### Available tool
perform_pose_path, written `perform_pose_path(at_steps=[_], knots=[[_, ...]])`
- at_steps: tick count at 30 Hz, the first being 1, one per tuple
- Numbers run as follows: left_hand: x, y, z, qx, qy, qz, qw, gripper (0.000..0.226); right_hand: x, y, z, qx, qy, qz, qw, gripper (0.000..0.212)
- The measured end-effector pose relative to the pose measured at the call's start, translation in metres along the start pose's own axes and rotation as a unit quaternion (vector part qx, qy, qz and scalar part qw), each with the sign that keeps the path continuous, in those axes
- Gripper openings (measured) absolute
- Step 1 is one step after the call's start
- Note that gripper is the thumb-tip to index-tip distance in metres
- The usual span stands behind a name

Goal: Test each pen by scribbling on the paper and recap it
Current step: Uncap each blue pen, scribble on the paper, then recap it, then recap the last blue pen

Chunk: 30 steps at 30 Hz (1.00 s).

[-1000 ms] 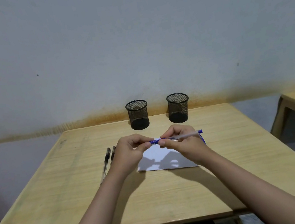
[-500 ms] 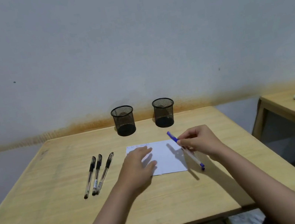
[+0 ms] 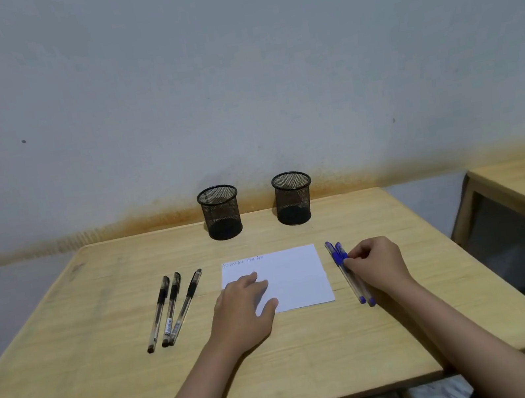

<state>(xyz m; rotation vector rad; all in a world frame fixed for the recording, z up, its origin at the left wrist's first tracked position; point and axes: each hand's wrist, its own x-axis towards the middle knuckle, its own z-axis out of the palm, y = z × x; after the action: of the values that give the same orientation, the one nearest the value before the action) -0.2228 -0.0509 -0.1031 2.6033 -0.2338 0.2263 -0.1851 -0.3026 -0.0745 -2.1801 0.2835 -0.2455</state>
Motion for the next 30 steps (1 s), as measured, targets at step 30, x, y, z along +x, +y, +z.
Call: perform_pose_path(at_steps=[30], knots=[[0.017,-0.06,-0.076,0.044,0.083,-0.385,0.918,0.073,0.04,-0.026,0.018,-0.197,-0.05,0.017,0.979,0.035]])
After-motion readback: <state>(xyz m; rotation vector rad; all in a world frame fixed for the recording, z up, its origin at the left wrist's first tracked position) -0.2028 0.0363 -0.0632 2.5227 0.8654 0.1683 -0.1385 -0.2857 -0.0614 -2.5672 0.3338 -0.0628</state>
